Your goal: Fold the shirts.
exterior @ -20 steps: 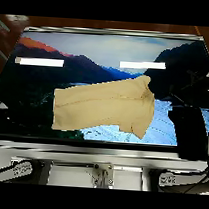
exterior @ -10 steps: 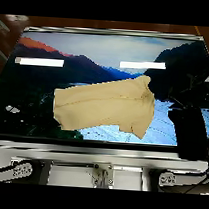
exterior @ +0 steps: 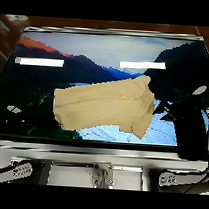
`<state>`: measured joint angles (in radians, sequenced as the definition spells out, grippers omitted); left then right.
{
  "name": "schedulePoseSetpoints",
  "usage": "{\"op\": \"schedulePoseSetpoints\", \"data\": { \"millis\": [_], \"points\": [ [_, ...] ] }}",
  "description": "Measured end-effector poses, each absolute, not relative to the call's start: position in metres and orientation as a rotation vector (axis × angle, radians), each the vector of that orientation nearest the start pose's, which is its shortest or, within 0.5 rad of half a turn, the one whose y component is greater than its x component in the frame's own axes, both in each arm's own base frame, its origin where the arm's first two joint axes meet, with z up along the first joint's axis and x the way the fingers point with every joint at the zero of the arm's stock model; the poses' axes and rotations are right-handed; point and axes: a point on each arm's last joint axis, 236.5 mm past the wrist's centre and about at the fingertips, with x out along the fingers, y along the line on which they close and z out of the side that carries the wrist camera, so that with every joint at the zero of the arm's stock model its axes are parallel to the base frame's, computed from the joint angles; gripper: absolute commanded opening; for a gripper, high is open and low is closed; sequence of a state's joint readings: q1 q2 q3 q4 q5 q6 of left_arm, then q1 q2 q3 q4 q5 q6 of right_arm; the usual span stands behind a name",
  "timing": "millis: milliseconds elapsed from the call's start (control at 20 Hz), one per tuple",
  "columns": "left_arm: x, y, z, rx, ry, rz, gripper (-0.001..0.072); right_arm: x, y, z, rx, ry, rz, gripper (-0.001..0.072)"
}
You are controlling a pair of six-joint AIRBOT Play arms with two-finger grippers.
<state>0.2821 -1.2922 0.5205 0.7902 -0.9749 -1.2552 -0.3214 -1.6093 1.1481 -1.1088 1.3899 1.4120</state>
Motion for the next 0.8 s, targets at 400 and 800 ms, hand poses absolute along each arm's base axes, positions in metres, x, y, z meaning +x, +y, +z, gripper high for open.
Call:
{"op": "schedulePoseSetpoints", "data": {
  "millis": [400,800],
  "points": [
    [0.266,-0.071,-0.115,-0.851,1.442,-0.161,0.0035,0.338,0.014,-0.121,0.689,1.688,0.104,0.0260],
    [0.320,-0.053,-0.054,-0.727,1.245,-0.209,0.0033,0.370,0.032,-0.074,0.513,1.553,0.220,0.0064]
  ]
}}
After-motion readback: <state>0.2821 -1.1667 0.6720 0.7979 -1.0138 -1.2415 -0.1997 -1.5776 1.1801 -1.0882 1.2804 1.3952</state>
